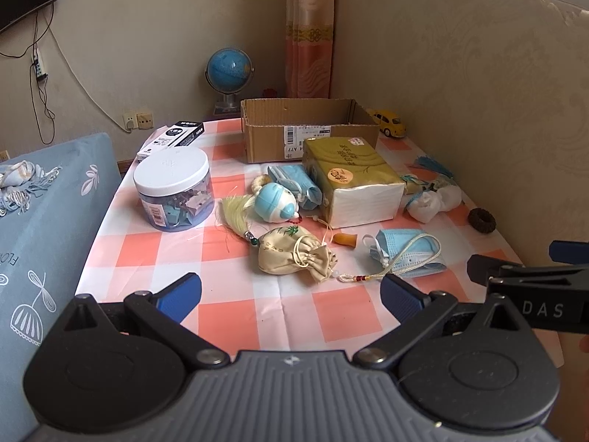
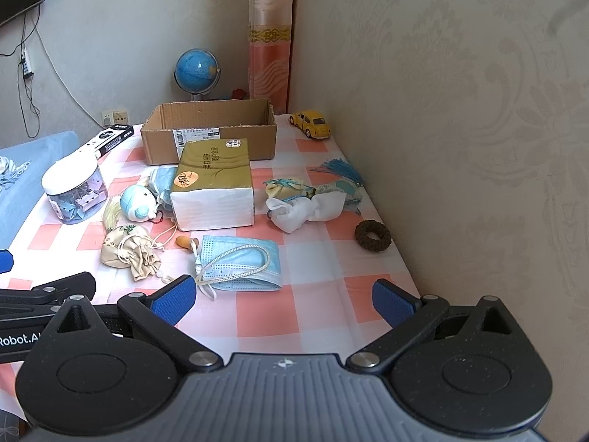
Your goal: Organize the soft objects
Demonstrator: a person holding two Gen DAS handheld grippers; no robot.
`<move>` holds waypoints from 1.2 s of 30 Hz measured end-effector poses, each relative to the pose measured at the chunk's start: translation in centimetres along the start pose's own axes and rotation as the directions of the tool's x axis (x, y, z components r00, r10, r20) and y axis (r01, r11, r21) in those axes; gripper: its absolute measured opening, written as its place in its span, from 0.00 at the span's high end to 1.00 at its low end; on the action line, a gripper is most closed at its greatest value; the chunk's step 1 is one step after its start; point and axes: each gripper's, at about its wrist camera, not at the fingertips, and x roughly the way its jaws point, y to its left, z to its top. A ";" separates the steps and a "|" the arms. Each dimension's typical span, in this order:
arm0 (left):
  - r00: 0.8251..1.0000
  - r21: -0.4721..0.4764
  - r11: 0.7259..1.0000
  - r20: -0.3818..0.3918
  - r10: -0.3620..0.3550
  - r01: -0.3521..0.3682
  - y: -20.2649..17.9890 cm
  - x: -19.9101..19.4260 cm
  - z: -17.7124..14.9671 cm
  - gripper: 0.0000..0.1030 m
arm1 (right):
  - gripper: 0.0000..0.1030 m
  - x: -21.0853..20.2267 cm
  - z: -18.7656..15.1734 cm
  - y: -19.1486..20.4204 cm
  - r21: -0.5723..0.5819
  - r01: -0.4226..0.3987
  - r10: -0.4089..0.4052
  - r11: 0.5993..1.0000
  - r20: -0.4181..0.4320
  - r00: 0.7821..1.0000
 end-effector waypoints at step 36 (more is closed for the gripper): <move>1.000 0.002 1.000 0.004 -0.002 0.002 0.0 -0.1 -0.1 0.00 | 0.00 -0.2 -0.1 -0.2 0.000 0.007 -0.007 1.000 0.009 1.000</move>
